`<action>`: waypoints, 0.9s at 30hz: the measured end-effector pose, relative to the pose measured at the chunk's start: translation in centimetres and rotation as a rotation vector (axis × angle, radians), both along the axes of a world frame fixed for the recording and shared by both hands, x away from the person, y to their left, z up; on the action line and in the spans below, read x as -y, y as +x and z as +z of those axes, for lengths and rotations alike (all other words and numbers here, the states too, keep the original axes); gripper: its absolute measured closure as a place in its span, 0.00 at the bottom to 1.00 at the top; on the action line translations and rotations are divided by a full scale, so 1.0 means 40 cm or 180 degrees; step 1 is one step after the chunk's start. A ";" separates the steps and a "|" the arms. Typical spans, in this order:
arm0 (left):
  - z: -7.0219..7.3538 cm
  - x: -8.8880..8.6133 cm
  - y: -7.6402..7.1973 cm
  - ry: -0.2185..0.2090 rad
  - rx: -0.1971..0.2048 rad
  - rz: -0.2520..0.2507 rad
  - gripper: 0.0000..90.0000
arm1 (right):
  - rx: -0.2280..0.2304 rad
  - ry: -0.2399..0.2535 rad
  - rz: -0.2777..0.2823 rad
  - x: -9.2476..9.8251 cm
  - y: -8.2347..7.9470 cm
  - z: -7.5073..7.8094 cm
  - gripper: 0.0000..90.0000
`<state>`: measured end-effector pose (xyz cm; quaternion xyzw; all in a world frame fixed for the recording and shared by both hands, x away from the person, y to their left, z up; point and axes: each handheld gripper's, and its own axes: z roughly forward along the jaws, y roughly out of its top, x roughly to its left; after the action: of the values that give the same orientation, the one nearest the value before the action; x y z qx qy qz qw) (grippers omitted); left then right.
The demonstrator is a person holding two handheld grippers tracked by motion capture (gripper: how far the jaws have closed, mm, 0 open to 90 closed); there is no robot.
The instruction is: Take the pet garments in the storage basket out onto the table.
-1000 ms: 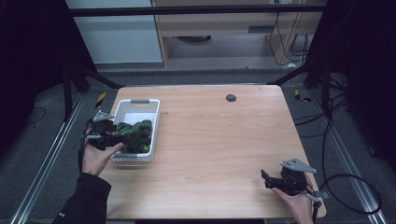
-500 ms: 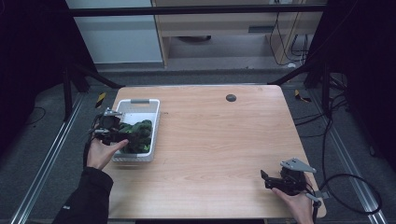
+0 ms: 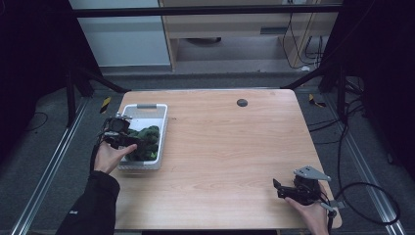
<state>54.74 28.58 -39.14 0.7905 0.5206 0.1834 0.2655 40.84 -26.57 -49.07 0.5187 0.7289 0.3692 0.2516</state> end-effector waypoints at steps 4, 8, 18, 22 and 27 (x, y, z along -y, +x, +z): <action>-0.011 0.004 0.007 0.0029 -0.0070 -0.0011 0.20 | -0.0049 0.0022 0.0004 -0.001 0.000 -0.001 0.10; -0.022 0.008 0.014 0.0077 -0.0137 -0.0023 0.22 | -0.0036 0.0000 0.0026 -0.003 0.002 -0.003 0.10; -0.045 0.015 0.030 0.0113 -0.0299 -0.0050 0.34 | -0.0048 -0.0003 0.0028 -0.002 0.002 -0.003 0.09; -0.054 0.014 0.035 0.0135 -0.0384 -0.0055 0.45 | -0.0053 -0.0012 0.0034 -0.002 0.002 -0.004 0.09; -0.061 0.010 0.038 0.0127 -0.0475 -0.0051 0.54 | -0.0067 -0.0012 0.0042 -0.003 0.003 -0.005 0.09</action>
<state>56.25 28.20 -41.60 0.8112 0.5288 0.1322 0.2117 40.96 -26.45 -49.26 0.5172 0.7356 0.3640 0.2425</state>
